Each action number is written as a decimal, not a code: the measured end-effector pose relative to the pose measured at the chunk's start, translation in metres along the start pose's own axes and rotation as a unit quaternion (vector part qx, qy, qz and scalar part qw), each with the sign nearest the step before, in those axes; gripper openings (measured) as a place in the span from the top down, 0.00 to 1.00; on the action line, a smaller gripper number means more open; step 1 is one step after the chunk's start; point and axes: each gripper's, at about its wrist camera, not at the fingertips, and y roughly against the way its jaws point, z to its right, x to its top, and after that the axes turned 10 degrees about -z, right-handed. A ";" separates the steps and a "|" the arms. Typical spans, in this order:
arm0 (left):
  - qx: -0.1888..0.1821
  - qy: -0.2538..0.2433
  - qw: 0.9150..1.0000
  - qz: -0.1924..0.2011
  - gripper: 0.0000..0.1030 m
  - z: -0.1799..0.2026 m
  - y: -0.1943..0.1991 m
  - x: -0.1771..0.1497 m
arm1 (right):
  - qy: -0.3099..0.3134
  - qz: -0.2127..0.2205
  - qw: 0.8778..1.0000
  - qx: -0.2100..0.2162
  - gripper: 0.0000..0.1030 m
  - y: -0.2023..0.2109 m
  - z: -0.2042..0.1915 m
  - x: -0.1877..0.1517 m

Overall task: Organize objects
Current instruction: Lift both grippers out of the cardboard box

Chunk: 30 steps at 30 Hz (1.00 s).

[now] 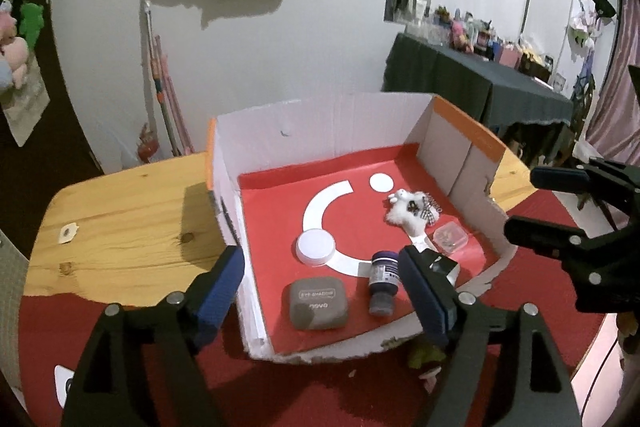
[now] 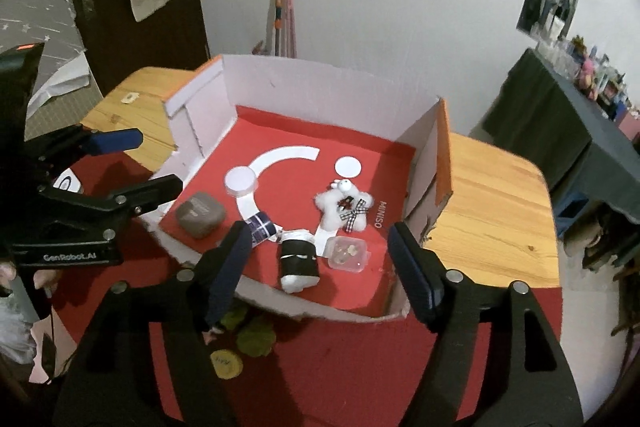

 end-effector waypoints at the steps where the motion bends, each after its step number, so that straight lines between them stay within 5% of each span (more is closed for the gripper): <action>1: 0.001 0.003 1.000 0.007 0.18 0.000 0.005 -0.003 | 0.003 0.009 1.000 -0.003 0.32 0.005 -0.003 -0.004; 19: 0.020 0.016 0.996 0.084 0.04 0.016 0.047 -0.056 | -0.012 0.085 0.996 -0.003 0.18 0.037 -0.020 -0.064; 30: 0.029 0.028 0.996 0.077 0.01 0.027 0.030 -0.091 | -0.049 0.087 0.995 -0.020 0.17 0.016 -0.016 -0.097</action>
